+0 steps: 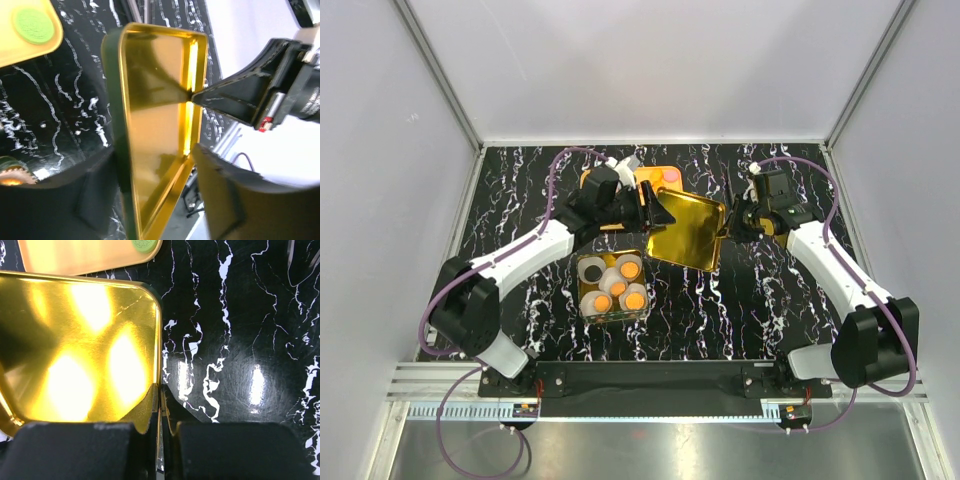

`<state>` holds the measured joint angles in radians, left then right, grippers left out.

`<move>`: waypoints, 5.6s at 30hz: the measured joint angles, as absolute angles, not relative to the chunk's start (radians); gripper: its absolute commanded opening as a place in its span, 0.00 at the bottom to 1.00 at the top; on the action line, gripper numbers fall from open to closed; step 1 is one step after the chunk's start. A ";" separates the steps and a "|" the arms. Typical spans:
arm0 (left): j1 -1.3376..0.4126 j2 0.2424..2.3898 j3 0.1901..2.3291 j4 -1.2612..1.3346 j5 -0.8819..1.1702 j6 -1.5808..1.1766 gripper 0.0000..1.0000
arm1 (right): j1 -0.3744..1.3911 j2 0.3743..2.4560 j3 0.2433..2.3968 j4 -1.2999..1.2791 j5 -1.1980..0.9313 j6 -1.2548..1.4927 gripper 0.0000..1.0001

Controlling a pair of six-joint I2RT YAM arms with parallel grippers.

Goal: Pack the cookies

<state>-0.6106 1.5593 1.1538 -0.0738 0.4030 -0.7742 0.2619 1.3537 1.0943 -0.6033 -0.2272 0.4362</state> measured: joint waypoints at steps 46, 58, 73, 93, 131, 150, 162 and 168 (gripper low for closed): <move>-0.432 1.605 1.359 -0.524 0.525 -0.772 0.00 | 1.202 1.584 1.304 -0.560 0.805 -0.105 0.67; -0.410 1.583 1.326 -0.474 0.551 -0.796 0.00 | 1.214 1.597 1.232 -0.321 0.944 -0.348 0.53; -0.405 1.517 1.313 -0.447 0.554 -0.838 0.46 | 1.230 1.633 1.190 -0.153 1.001 -0.574 0.06; -0.197 1.422 1.570 -0.588 0.297 -0.697 0.99 | 1.201 1.489 1.420 -0.574 0.768 -0.196 0.01; -0.202 0.863 0.673 -0.535 0.076 -0.656 0.99 | 0.660 1.811 1.072 0.504 -0.962 1.061 0.01; -0.202 0.860 0.439 -0.198 0.292 -0.709 0.99 | 0.630 1.945 1.008 0.726 -1.015 1.163 0.01; -0.205 0.892 0.414 -0.139 0.328 -0.720 0.99 | 0.616 1.998 0.968 0.849 -1.023 1.214 0.02; -0.208 0.905 0.414 -0.133 0.330 -0.720 0.99 | 0.610 2.024 0.934 0.908 -1.040 1.253 0.05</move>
